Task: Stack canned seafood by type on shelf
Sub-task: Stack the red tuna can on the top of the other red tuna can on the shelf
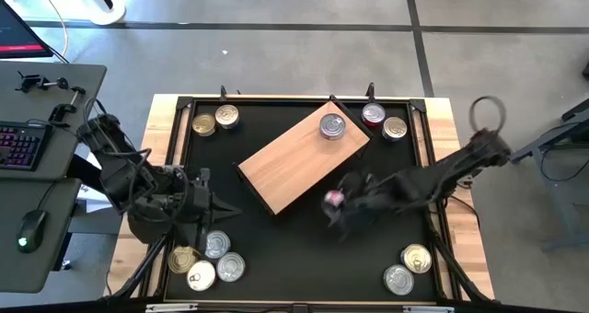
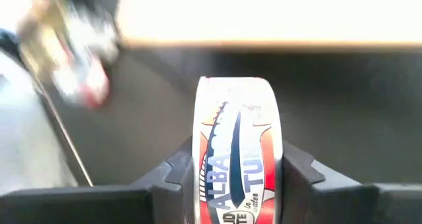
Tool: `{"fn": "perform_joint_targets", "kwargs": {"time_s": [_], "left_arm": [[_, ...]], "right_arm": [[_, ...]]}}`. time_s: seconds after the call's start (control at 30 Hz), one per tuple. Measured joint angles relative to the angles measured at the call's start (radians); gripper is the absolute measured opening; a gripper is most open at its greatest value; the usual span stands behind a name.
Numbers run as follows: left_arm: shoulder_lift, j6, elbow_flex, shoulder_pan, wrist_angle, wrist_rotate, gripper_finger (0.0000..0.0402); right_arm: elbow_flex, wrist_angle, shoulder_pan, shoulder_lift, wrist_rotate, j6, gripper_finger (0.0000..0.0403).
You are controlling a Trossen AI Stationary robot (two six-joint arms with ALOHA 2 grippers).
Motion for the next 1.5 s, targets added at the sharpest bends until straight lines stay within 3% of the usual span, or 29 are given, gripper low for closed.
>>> {"fn": "perform_joint_targets", "kwargs": {"time_s": [0.2,0.33,0.43,0.57,0.73,0.93,1.17,1.5], "left_arm": [[0.029,0.019,0.0,0.045,0.061,-0.058,0.0],[0.055,0.131,0.0,0.136,0.22,-0.05,0.0],[0.082,0.221,0.0,0.217,0.342,0.03,0.0],[0.108,0.234,0.0,0.302,0.437,0.108,0.0],[0.126,0.219,0.0,0.355,0.467,0.124,0.0],[0.12,0.305,0.0,0.381,0.46,0.127,0.0],[0.08,0.419,0.0,0.388,0.405,0.198,0.0],[-0.004,0.442,0.0,0.389,0.263,0.226,0.0]], "right_arm": [[-0.167,0.22,-0.124,-0.277,0.22,0.038,0.0117],[-0.3,0.321,-0.291,-0.385,0.215,0.065,0.0117],[-0.385,0.436,-0.42,-0.423,0.139,0.034,0.0117],[-0.474,0.654,-0.554,-0.42,0.006,0.005,0.0117],[-0.52,0.798,-0.644,-0.377,-0.056,0.047,0.0117],[-0.52,0.809,-0.682,-0.306,-0.044,0.106,0.0119],[-0.52,0.859,-0.691,-0.246,0.02,0.161,0.0152],[-0.52,0.911,-0.691,-0.221,0.088,0.195,0.0148]]}}
